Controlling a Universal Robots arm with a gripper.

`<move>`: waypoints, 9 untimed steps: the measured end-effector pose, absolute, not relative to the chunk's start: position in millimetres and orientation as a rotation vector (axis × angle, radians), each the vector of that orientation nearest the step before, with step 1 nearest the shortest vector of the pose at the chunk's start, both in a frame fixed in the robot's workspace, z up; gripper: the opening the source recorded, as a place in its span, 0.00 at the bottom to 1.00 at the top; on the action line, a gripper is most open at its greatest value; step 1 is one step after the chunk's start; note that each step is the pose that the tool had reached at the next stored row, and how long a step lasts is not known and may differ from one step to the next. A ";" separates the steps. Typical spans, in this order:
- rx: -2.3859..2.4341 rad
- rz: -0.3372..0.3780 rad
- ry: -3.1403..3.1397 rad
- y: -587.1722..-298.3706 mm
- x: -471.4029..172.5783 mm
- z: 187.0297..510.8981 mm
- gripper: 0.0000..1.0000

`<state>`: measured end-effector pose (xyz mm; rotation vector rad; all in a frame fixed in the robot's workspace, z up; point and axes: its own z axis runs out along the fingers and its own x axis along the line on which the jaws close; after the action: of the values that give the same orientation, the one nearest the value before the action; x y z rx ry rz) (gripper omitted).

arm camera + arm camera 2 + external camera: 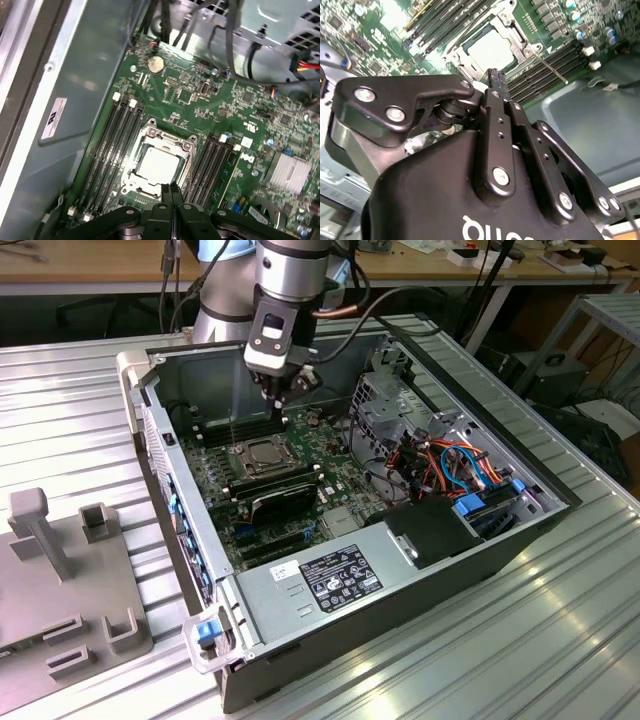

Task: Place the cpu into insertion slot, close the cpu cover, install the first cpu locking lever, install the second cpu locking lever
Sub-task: 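Install the first cpu locking lever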

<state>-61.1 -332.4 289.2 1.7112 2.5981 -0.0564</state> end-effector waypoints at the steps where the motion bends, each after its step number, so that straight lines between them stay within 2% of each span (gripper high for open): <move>1: 1.696 -0.056 2.608 -332.4 -61.2 288.7 0.11; 9: 1.439 -0.051 2.755 -332.5 -61.2 281.3 0.11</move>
<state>-61.2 -332.5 281.3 1.4386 2.7546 -0.0515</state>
